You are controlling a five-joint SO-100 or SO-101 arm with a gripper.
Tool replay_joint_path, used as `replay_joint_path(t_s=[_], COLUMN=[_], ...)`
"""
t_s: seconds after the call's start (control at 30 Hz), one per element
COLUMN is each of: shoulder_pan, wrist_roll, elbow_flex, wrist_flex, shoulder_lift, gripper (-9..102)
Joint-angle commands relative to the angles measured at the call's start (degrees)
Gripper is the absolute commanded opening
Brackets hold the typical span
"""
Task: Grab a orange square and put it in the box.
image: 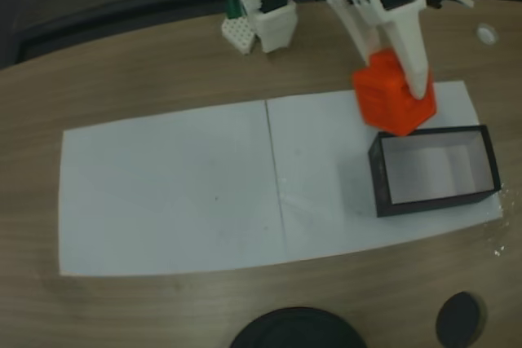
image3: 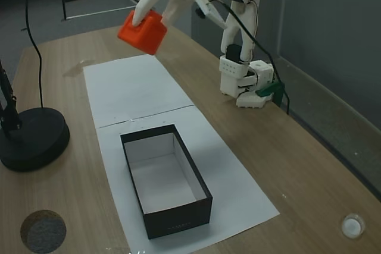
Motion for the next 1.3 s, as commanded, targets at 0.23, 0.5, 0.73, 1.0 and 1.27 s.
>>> replay_joint_path(t_s=[0.23,0.5,0.73,1.0,1.27], shoulder_pan=[-9.58,-9.23,-12.74,-16.08,-15.56], wrist_roll=[3.34,3.78,4.83,4.57,5.01], elbow_flex=[-7.29,-8.17,-7.73,-7.56,-7.73], wrist_flex=[-4.31,-4.57,-2.81,-3.34,-5.01], shoulder_lift=[-14.15,-23.64,-25.75,-25.93,-25.93], gripper=[12,12,12,12,13])
